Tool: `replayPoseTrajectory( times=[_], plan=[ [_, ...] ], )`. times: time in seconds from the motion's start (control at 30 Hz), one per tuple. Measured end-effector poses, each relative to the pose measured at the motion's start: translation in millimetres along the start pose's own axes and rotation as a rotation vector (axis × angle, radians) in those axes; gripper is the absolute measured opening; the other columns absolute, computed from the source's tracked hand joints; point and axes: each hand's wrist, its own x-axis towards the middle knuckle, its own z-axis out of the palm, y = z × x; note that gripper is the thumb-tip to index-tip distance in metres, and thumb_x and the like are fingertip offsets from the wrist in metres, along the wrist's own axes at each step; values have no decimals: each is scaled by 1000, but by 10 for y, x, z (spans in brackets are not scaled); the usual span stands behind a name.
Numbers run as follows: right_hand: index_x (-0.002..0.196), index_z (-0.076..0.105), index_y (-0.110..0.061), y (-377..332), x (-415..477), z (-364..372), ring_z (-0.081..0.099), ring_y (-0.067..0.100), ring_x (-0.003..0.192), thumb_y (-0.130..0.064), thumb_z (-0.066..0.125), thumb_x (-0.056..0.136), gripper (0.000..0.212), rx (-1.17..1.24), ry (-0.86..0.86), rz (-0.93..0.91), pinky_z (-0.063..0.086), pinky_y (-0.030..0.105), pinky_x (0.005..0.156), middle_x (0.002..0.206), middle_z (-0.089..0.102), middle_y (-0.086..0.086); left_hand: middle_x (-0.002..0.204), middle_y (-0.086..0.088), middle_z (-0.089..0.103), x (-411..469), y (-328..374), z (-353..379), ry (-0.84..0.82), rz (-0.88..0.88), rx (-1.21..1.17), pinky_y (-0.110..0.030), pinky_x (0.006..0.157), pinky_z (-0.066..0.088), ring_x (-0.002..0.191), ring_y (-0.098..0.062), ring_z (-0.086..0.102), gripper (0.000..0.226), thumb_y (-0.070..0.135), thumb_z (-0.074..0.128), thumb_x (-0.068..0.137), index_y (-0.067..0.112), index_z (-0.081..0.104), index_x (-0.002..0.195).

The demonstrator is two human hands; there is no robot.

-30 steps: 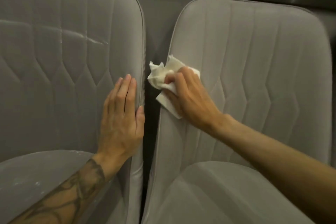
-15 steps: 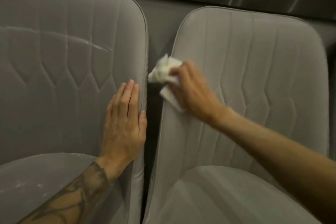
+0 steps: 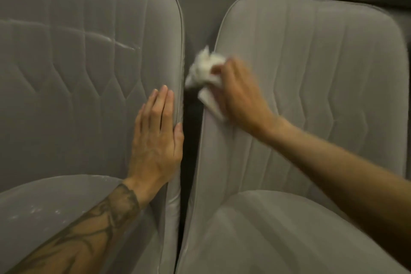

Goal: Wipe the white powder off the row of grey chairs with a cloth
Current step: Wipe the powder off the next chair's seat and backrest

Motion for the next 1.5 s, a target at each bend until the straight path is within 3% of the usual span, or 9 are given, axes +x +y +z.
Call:
replayPoseTrajectory(
  times=[0.13,0.37,0.47,0.6,0.77,0.97,1.17,1.3,1.5],
  plan=[
    [112,56,-5,39,215,17,51,19,93,-29,55,101,26,59,125,202,46,37,82,109,53,12,170,-13,21,0,14,-20,1,1,2,-57,123,27,159,-29,17,65,20,44,104,5,21,163],
    [116,58,-5,-734,-1339,45,52,30,91,-29,52,104,28,227,-269,-51,46,43,81,105,55,15,169,-15,25,10,18,-17,15,5,18,-57,122,29,158,-31,20,63,20,42,104,4,25,162],
    [121,58,-5,-406,-843,29,57,33,104,-41,45,104,42,151,-175,28,46,45,90,115,58,18,169,-15,25,12,26,-12,14,6,-3,-57,123,27,158,-30,20,63,20,43,104,4,25,162],
    [112,56,-7,-216,-157,-10,49,14,92,-31,56,100,26,136,42,231,46,35,81,108,51,8,170,-13,22,3,17,-14,0,-5,2,-56,124,26,159,-29,18,63,20,43,105,6,22,163],
    [111,58,-4,-744,-1020,80,51,26,97,-26,56,101,25,227,-119,210,44,36,87,107,52,14,169,-16,24,1,47,-67,-17,-5,28,-52,126,24,158,-31,19,60,18,41,107,3,24,162],
    [110,57,-11,-1254,-1883,-116,48,24,94,-28,50,103,20,400,-568,-5,41,37,84,109,53,9,172,-13,17,-298,162,-356,-207,-10,63,-43,130,18,160,-27,13,60,21,41,109,5,20,164],
    [106,53,-13,-1224,-1569,-41,49,25,87,-31,46,103,19,364,-447,146,43,42,78,103,49,6,163,-11,41,-1026,209,-889,-455,32,135,-39,120,34,143,-26,46,55,26,40,106,4,42,156],
    [107,51,-15,-1632,-1835,-147,51,25,95,-33,44,101,20,552,-607,160,44,44,85,107,50,7,154,-11,53,-1367,202,-1249,-624,27,215,-39,113,43,135,-25,56,54,32,33,107,6,51,150],
    [111,49,-15,-2080,-1945,-650,48,14,100,-33,46,103,20,684,-704,128,35,23,88,113,52,2,142,-3,59,-1613,115,-1607,-793,-3,187,-40,108,46,126,-22,59,54,42,25,105,17,56,142]
  ],
)
